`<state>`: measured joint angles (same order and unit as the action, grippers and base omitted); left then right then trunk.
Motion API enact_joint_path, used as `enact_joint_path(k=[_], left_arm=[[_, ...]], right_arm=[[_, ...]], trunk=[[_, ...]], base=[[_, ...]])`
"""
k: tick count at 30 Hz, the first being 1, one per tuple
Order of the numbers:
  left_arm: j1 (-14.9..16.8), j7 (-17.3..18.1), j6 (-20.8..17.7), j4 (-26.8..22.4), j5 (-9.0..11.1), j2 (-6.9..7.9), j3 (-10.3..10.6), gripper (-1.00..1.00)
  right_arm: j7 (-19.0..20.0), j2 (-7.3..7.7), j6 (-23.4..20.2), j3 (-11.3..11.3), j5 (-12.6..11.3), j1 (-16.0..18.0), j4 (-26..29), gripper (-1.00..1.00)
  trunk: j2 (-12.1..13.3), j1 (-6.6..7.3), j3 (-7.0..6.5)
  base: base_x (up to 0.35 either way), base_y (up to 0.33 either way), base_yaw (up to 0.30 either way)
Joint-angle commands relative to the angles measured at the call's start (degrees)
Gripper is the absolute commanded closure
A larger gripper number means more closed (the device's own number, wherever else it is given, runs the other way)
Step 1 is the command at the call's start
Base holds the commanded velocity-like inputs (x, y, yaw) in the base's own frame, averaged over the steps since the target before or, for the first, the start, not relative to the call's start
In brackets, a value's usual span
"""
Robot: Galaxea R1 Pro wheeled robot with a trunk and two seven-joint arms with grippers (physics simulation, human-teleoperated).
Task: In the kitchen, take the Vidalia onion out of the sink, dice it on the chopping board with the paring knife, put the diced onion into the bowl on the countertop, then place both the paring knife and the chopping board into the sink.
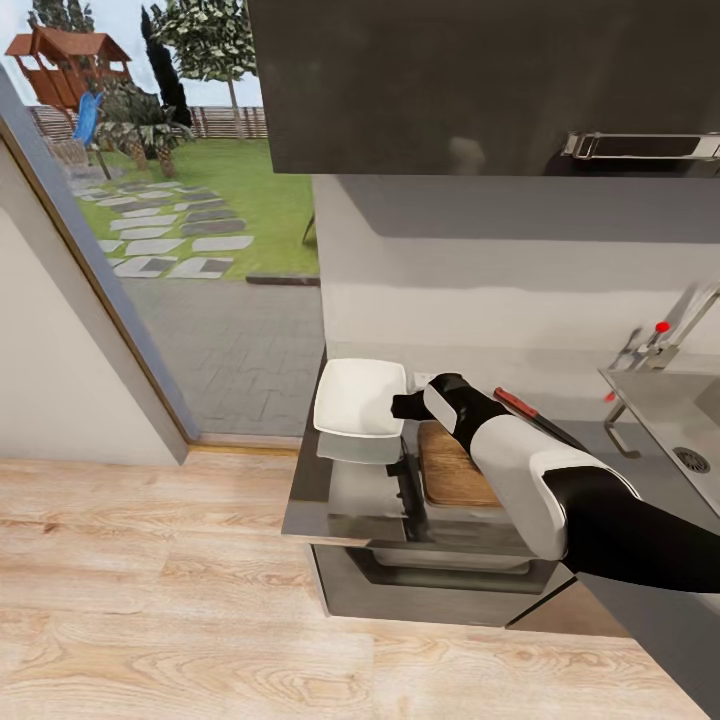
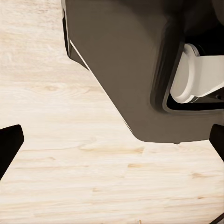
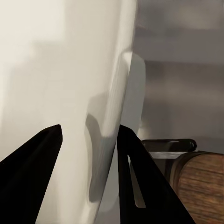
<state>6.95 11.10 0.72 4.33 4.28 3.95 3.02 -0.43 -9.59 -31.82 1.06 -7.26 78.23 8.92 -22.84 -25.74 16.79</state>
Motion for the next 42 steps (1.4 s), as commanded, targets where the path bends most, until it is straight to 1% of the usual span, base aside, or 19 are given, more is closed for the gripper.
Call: enact_joint_path(k=[1,42], left_arm=[[0.08,0.26,0.08,0.15,0.46,0.01,0.32,-1.00],[0.08,0.25,0.08,0.15,0.46,0.01,0.32,-1.00]], right_arm=[[-0.10,0.01,-0.26,0.78,-0.13,0.00,-1.97,1.00],[-0.10,0.01,-0.26,0.78,-0.13,0.00,-1.97,1.00]], trunk=[[-0.08,-0.04,0.11],[-0.08,-0.04,0.11]], base=[[0.000,0.000,0.000],[0.000,0.000,0.000]])
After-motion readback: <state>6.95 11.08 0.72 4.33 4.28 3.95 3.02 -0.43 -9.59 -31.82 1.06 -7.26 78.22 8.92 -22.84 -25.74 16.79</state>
